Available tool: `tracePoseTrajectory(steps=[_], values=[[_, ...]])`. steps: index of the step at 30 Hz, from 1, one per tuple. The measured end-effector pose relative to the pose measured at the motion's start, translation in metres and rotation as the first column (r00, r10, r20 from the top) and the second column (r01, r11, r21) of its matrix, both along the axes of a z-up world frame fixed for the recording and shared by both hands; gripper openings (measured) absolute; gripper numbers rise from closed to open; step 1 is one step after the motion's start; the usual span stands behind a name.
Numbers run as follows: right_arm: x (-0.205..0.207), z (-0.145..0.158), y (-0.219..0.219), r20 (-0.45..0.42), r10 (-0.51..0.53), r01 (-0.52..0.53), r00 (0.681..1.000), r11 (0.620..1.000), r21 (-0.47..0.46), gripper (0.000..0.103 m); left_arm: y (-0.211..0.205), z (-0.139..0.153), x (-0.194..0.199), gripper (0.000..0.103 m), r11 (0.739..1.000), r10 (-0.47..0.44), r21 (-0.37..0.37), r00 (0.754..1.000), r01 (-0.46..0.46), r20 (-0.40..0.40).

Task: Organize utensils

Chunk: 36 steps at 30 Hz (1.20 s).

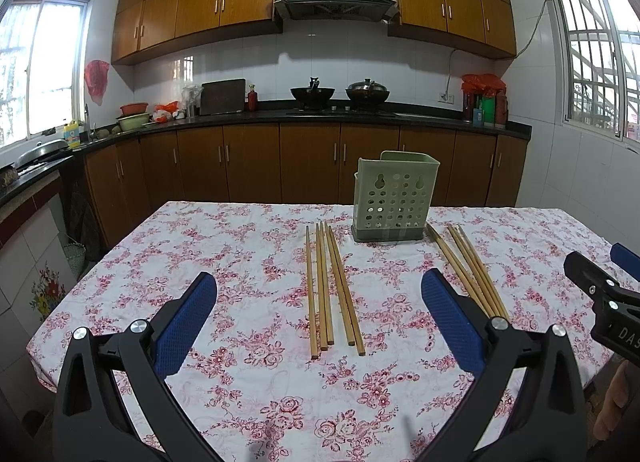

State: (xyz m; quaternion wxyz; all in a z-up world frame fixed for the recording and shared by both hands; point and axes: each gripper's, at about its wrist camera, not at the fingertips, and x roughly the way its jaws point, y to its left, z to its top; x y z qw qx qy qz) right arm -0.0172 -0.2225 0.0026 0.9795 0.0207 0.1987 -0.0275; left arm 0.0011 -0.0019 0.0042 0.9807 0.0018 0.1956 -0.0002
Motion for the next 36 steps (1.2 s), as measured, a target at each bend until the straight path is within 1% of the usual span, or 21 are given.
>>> tracePoseTrajectory(steps=[4, 5, 10, 15, 28, 32, 34, 36], values=[[0.000, 0.000, 0.000, 0.000, 0.000, 0.000, 1.000, 1.000, 0.000, 0.099, 0.000, 0.001, 0.000, 0.101, 1.000, -0.001, -0.002, 1.000, 0.001, -0.002], [0.000, 0.000, 0.000, 0.000, 0.001, -0.001, 1.000, 1.000, 0.000, 0.099, -0.001, -0.004, 0.000, 0.101, 1.000, -0.001, -0.003, 1.000, 0.001, -0.002], [0.001, 0.000, 0.001, -0.001, 0.003, -0.003, 1.000, 1.000, -0.003, 0.099, -0.002, -0.003, 0.000, 0.101, 1.000, 0.000, -0.002, 1.000, 0.000, -0.003], [0.001, 0.000, 0.001, -0.002, 0.002, -0.002, 1.000, 1.000, -0.002, 0.099, 0.003, -0.010, -0.002, 0.101, 1.000, 0.003, -0.007, 1.000, -0.003, -0.007], [0.001, 0.000, 0.001, -0.002, 0.002, -0.002, 1.000, 1.000, -0.001, 0.099, 0.004, -0.006, 0.002, 0.101, 1.000, 0.005, -0.009, 1.000, -0.005, -0.015], [0.001, -0.003, -0.002, -0.010, 0.001, -0.001, 1.000, 1.000, 0.006, 0.099, 0.006, -0.008, 0.006, 0.101, 1.000, -0.003, -0.024, 0.999, 0.002, -0.053], [0.006, -0.007, -0.005, -0.032, -0.003, 0.004, 0.999, 1.000, 0.021, 0.099, 0.009, -0.012, 0.013, 0.101, 0.999, -0.001, -0.034, 0.994, -0.003, -0.107], [0.014, -0.013, -0.011, -0.081, -0.014, 0.017, 0.997, 0.999, 0.035, 0.099, 0.013, -0.018, 0.021, 0.101, 0.999, 0.004, -0.042, 0.988, -0.011, -0.157]])
